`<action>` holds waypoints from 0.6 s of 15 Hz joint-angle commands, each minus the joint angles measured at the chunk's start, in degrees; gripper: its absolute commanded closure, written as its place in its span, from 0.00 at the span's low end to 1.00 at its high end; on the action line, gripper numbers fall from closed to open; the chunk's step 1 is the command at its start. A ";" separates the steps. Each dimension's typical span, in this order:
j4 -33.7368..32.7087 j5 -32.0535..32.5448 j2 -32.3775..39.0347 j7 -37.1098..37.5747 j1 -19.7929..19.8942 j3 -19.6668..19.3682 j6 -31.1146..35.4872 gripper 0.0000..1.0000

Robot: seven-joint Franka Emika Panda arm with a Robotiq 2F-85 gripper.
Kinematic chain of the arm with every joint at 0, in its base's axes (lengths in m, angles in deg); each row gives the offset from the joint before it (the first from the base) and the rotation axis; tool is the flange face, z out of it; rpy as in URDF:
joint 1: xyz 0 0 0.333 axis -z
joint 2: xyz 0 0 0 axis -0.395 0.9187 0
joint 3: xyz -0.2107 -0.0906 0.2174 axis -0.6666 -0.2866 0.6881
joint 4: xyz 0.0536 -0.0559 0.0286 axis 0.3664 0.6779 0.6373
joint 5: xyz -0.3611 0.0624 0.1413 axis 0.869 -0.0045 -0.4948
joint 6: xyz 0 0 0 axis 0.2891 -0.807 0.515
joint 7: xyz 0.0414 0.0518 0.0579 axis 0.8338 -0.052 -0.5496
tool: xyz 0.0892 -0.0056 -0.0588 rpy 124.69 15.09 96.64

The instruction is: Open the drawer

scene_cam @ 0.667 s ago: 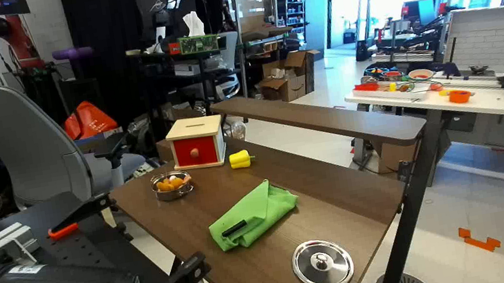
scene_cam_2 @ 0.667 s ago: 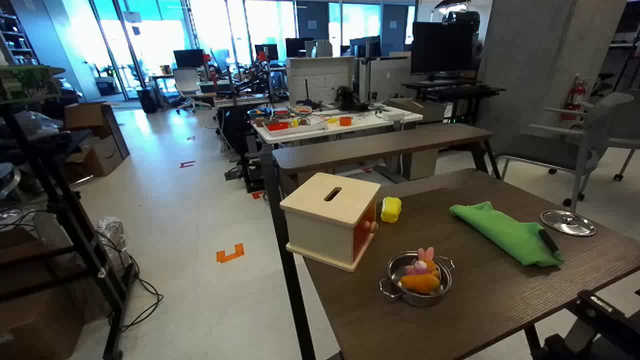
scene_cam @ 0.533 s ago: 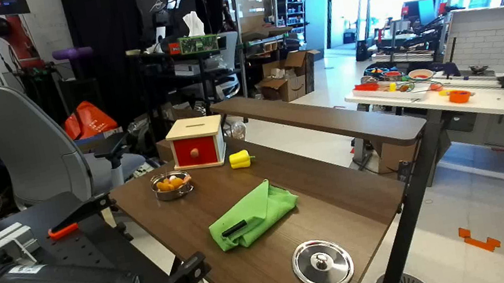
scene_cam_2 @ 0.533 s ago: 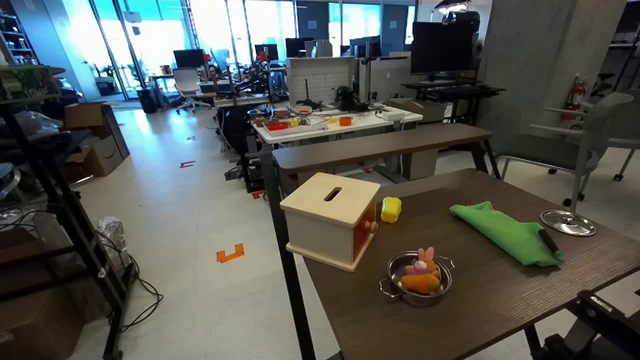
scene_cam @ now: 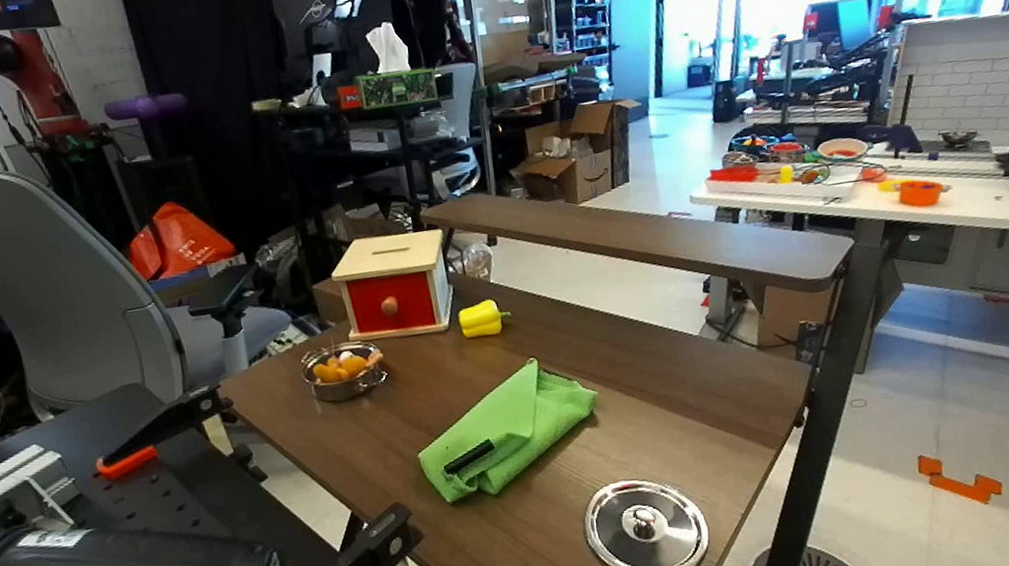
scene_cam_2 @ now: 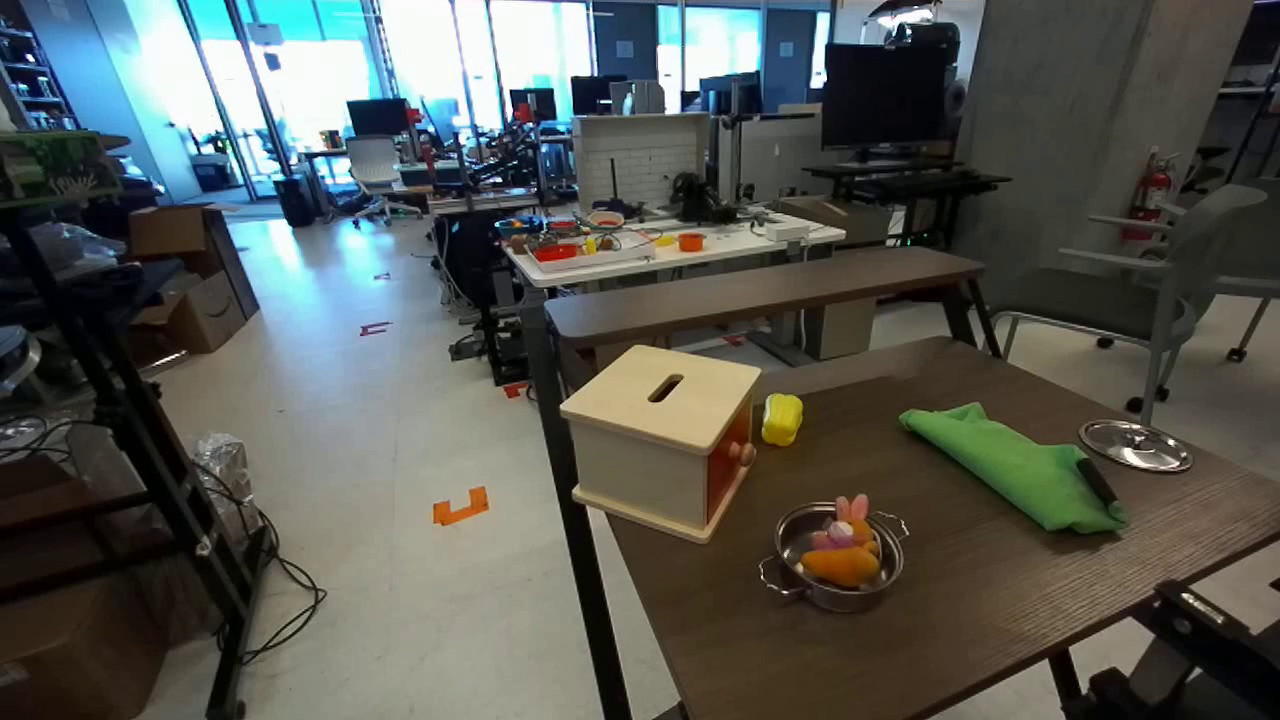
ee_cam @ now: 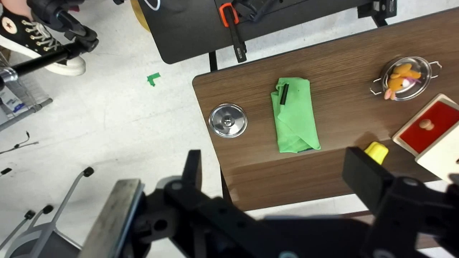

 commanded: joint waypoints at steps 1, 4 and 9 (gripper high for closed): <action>-2.36 0.22 7.17 -0.37 -2.43 1.24 5.56 0.00; -5.65 -0.05 16.79 -0.67 -4.83 2.76 10.84 0.00; -13.17 -0.06 34.33 -1.04 -8.57 5.27 14.75 0.00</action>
